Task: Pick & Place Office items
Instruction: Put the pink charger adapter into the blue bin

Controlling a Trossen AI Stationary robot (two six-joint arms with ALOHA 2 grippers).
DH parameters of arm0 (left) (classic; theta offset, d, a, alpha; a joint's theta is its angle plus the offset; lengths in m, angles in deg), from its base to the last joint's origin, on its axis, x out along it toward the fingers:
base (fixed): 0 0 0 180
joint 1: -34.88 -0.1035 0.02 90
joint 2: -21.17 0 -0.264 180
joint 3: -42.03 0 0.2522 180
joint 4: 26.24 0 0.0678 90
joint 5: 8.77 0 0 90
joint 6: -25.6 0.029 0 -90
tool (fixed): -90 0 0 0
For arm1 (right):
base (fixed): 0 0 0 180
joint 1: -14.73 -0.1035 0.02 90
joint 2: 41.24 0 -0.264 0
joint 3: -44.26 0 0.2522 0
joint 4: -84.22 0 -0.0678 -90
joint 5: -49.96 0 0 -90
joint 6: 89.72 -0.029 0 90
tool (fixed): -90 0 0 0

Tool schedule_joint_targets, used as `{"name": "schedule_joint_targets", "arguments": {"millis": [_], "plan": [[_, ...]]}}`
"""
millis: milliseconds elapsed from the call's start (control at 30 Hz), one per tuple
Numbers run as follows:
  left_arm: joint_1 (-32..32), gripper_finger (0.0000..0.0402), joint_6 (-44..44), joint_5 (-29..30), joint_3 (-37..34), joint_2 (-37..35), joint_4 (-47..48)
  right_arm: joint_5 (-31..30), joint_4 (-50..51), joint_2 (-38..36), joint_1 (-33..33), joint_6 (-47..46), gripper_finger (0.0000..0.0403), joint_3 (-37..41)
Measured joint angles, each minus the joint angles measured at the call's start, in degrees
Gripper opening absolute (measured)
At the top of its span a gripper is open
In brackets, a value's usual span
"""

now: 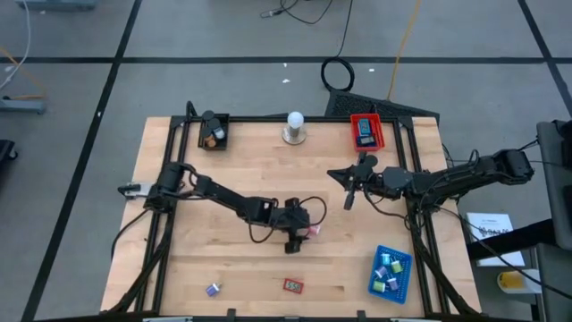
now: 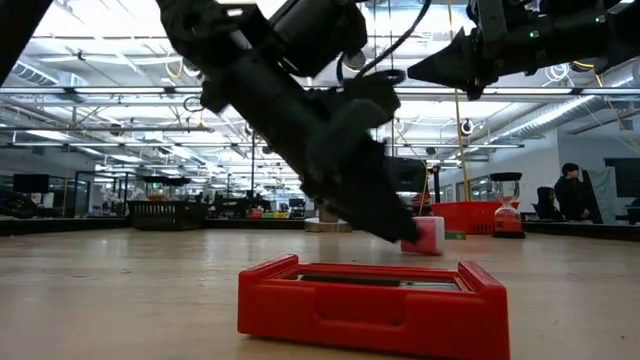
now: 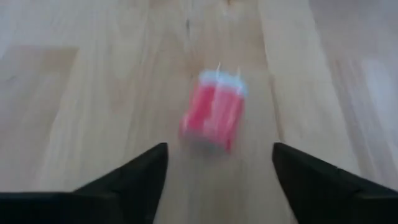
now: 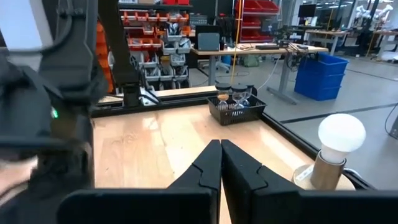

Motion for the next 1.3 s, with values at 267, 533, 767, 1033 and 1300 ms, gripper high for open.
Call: {"name": "schedule_joint_targets", "arguments": {"millis": [267,533,767,1033,1300], "plan": [[3.4,0.0256,4.4,7.7,-5.7,-9.4,4.6,0.0,0.4,0.0,0.0,0.1,0.0,0.1],[2.3,0.0104,-5.6,4.4,-22.0,-19.0,-11.5,-0.1,-1.3,-0.1,0.0,4.6,0.0008,0.0],[1.7,0.001,-5.5,8.6,-24.3,-20.4,-21.0,0.3,-1.0,0.2,0.0,0.6,0.0006,0.1],[4.1,0.0008,-2.7,10.1,-37.3,-20.6,-47.6,3.3,2.9,0.2,0.1,-10.8,0.0006,0.1],[4.0,0.0005,0.4,16.0,-45.6,-20.6,-59.4,5.6,6.0,1.0,-2.2,-15.6,0.0001,-1.5]]}}
